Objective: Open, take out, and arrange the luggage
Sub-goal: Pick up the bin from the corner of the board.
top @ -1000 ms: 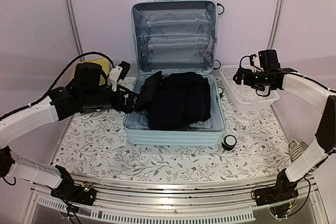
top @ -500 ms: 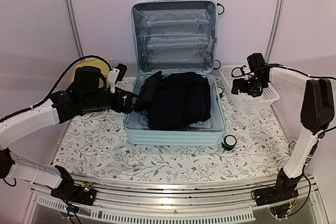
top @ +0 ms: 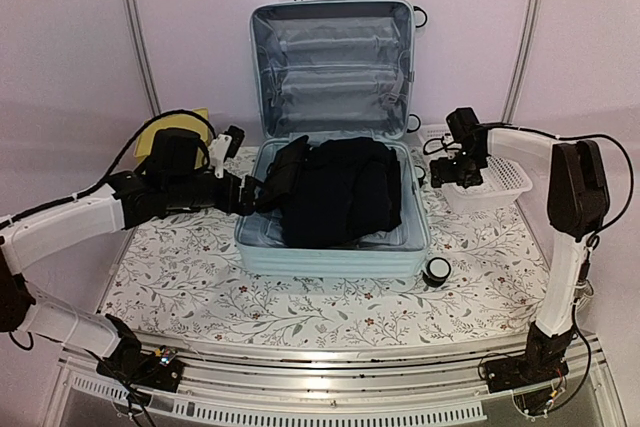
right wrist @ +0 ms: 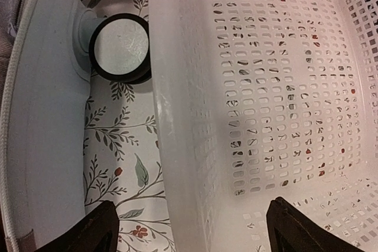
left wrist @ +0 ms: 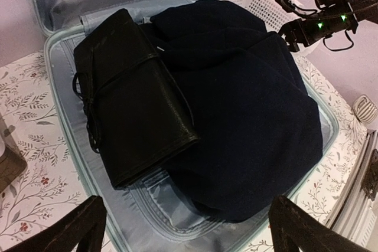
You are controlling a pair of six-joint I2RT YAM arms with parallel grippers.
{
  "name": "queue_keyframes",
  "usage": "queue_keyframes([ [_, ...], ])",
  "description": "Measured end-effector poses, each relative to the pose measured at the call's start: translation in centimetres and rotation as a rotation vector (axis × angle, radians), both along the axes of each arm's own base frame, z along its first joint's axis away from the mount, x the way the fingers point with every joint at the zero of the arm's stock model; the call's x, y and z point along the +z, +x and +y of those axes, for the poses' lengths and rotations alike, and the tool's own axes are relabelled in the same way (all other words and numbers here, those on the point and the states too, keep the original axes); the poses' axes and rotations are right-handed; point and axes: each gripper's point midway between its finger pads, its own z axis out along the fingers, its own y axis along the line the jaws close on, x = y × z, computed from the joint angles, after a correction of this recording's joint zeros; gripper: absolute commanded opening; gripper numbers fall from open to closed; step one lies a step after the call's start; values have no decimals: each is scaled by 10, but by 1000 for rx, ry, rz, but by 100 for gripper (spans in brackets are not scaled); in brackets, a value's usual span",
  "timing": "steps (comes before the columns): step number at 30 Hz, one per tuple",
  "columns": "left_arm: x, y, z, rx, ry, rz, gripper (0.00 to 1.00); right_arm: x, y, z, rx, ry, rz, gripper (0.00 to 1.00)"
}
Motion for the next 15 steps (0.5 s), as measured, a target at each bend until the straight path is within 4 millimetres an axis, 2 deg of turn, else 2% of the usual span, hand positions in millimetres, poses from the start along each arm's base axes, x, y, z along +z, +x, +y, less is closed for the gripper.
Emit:
queue_keyframes([
  [3,-3,3,2,6,1,7,98,-12,2,2,0,-30,19,83],
  [7,-4,8,5,15,-2,8,98,-27,3,-1,-7,-70,47,72],
  [10,-6,10,5,18,-2,10,98,-33,6,-4,-17,-93,56,52],
  [11,-7,11,5,19,0,13,98,-34,8,-5,-21,-101,56,42],
  [14,-9,11,6,20,2,17,98,-32,11,-8,-34,-125,47,22],
  [15,-9,12,6,21,2,17,98,-30,12,-8,-30,-132,43,20],
])
